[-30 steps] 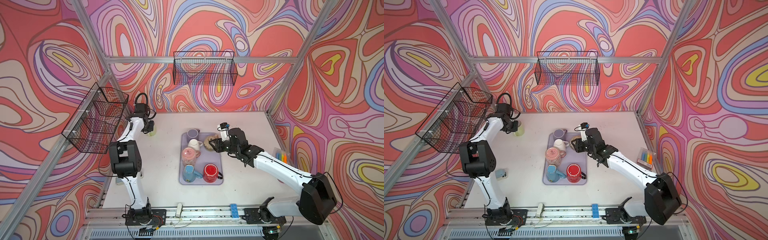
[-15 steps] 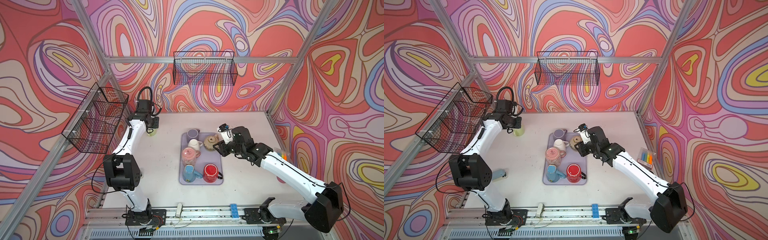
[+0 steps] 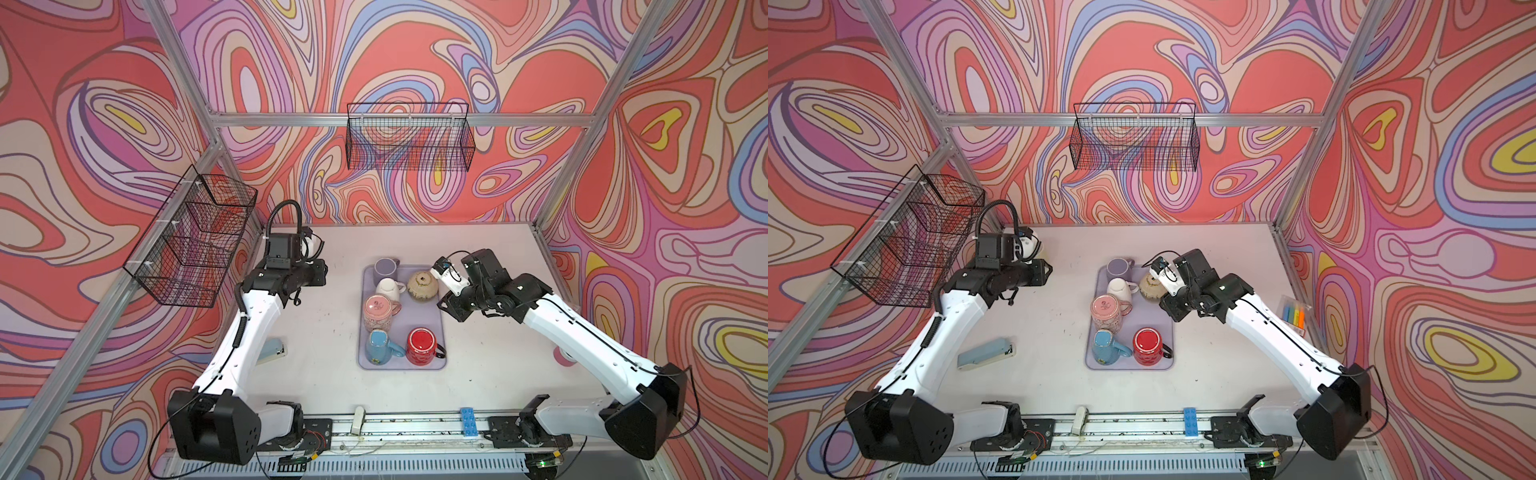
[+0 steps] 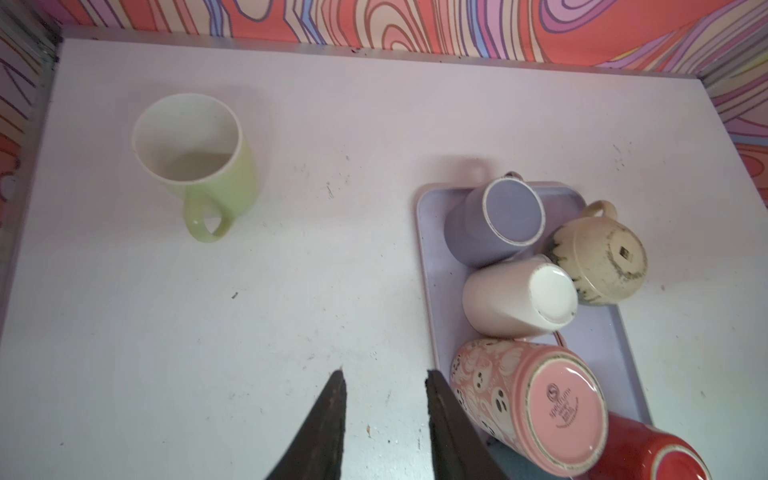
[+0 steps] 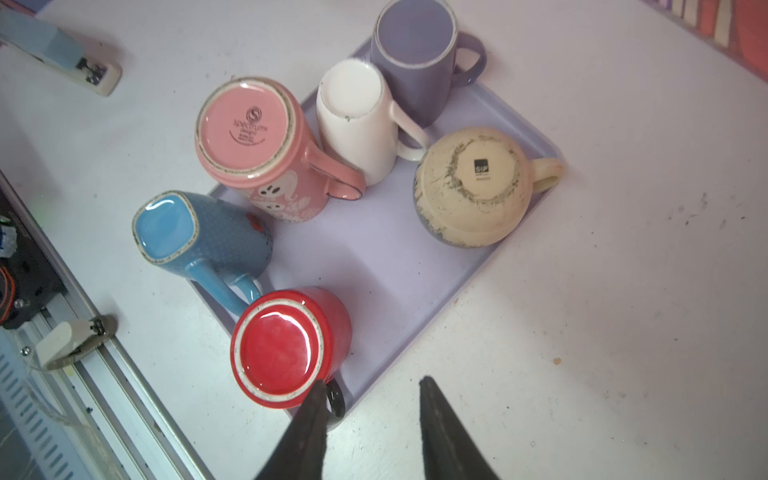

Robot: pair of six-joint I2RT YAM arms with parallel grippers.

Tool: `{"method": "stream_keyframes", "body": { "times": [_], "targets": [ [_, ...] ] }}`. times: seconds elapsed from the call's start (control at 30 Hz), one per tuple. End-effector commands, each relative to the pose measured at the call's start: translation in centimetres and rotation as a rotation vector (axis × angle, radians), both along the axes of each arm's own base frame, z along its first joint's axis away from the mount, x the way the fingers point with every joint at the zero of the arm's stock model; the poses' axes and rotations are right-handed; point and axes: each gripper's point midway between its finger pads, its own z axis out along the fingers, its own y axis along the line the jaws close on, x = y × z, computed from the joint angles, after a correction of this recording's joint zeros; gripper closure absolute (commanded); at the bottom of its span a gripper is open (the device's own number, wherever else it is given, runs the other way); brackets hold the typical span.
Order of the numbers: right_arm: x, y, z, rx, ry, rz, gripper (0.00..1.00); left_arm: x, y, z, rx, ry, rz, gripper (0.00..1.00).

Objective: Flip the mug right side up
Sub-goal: 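Release the green mug with the left gripper while the right gripper nears the red mug, then lower the right gripper onto the red mug's base and grasp it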

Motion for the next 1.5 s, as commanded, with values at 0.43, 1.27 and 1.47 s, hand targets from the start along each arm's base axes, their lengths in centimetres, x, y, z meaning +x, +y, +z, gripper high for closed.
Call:
{"method": "stream_keyframes", "body": {
  "times": [0.43, 1.27, 1.47],
  "targets": [
    [-3.6, -2.0, -6.6, -0.22, 0.129, 0.14, 0.61, -4.9, -4.3, -0.6, -0.086, -0.066, -0.111, 0.66],
    [-7.0, 0.8, -12.5, -0.258, 0.168, 0.3, 0.61, -5.3, -5.2, -1.3, -0.084, -0.092, -0.146, 0.67],
    [-6.8, 1.0, -13.3, -0.263, 0.162, 0.312, 0.63, -5.2, -5.2, -1.5, -0.085, -0.087, -0.143, 0.67]
  ]
}}
